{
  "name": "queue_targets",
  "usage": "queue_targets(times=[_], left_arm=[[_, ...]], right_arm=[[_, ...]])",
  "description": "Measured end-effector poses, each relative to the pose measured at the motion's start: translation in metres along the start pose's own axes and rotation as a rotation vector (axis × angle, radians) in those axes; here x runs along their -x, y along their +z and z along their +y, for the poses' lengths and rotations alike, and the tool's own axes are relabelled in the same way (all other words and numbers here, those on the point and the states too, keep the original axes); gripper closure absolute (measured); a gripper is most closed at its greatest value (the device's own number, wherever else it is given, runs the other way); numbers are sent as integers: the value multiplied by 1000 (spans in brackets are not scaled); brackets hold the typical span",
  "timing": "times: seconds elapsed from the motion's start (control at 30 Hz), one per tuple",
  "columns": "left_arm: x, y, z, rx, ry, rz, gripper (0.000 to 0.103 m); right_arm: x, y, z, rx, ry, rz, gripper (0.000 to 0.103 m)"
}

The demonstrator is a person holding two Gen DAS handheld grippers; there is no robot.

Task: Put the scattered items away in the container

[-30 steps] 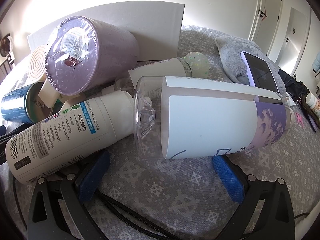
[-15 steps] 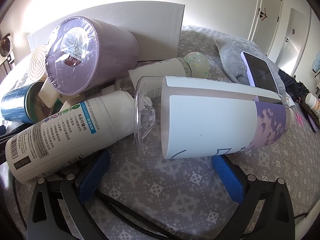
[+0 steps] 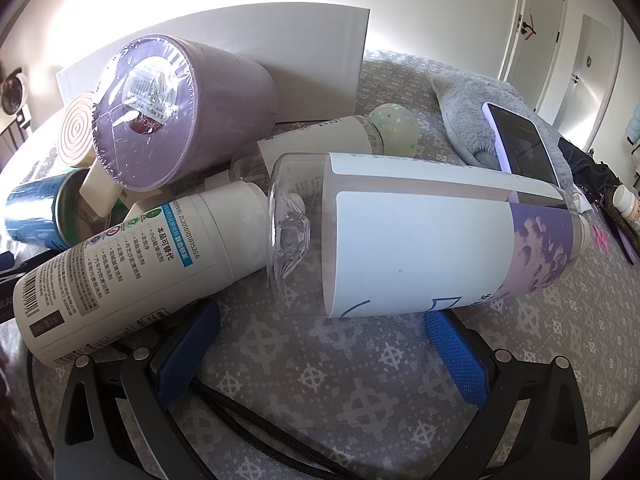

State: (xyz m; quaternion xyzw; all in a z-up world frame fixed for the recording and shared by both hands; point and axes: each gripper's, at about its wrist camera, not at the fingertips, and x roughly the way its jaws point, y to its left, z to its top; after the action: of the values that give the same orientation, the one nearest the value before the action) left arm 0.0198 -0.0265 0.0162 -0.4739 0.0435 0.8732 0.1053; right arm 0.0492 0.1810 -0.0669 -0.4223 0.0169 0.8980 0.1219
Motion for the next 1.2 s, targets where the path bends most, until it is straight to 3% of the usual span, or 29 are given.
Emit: queue_targets(times=[0.07,0.2,0.4,0.53,0.63,0.7,0.77,0.9,1.0,1.13,1.2], left_arm=[[10,0,10,16,-20,-4,0],[38,2,22,34,-22,-112,0],[33,13,-30,-461,125,-99,0],[9,26,-54,-724,126,-38,0],[-15,34,-65,-828,87,39,0],[-19,40,-65,-846,48,52,1],[-22,42,-65,-826,-17,90,14],[-13,35,-67,-823,-19,83,32],[3,29,-68,-820,-86,107,43],[24,29,-65,-764,-218,120,50],[32,32,-63,-739,-247,116,51]], right_arm=[[1,-1,1,1,4,0,0],[-1,1,0,3,2,0,0],[-1,1,0,3,2,0,0],[-1,1,0,3,1,-1,0],[-1,1,0,3,1,-1,0],[-1,1,0,3,1,0,0],[-1,1,0,3,1,-1,0],[-2,1,-1,3,2,-1,0],[-2,1,-1,3,1,-1,0],[-2,1,-1,3,1,-1,0],[-2,2,-1,3,1,-1,0]])
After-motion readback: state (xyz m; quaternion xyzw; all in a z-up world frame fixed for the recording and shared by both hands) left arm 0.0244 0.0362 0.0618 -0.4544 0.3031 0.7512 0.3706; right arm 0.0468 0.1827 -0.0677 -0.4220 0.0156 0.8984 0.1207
